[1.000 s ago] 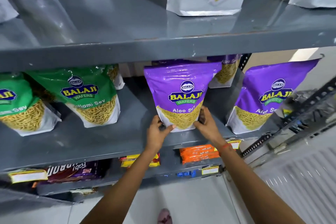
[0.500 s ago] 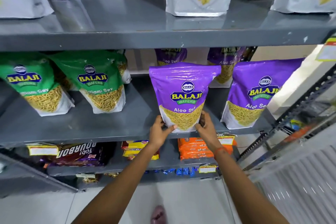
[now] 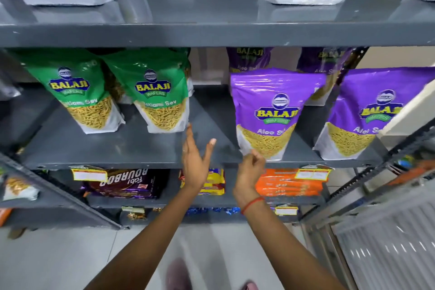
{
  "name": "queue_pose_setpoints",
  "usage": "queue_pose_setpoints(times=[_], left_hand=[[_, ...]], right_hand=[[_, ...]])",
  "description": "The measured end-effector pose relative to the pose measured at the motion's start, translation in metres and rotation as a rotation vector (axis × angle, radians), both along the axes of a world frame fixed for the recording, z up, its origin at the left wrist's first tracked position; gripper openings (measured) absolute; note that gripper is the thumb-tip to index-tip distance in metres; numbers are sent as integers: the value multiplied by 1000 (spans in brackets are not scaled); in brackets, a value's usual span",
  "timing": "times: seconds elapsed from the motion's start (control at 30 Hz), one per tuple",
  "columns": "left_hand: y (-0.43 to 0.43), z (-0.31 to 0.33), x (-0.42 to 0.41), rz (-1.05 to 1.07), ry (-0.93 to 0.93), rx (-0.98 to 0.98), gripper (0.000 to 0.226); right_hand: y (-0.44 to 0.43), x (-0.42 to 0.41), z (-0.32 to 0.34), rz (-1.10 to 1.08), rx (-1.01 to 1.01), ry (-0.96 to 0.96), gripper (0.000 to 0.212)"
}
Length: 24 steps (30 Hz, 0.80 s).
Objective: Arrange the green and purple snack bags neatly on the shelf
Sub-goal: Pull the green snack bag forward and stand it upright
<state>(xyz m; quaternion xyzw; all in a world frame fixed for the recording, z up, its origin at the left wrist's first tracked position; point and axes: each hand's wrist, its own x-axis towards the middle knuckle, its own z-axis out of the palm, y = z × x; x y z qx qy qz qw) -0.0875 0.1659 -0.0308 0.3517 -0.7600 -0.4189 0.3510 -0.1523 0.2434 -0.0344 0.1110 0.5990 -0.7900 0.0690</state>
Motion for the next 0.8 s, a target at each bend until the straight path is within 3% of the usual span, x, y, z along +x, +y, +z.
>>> queue_pose_setpoints(times=[0.13,0.2,0.27,0.33,0.5,0.6,0.8], left_hand=[[-63,-4,39,159,-9,9,89],[-104,-11,57,218,-71,42,94],[-141,-19,68,185,-103,108,84],[-174,-26,72,84,-112,178,77],[-226,-26,59,-117,-248,286,76],[-233,-26,54,-251,-280,261,66],[-212,-33,73,-234,-239,227,57]], right_hand=[[-69,29,4,305,-39,-135,23],[-105,35,9,492,71,-110,18],[-136,31,8,638,270,18,11],[-162,22,3,632,456,166,7],[-186,-2,-1,676,486,288,60],[-179,-10,-9,762,467,284,55],[-153,5,-14,743,444,255,43]])
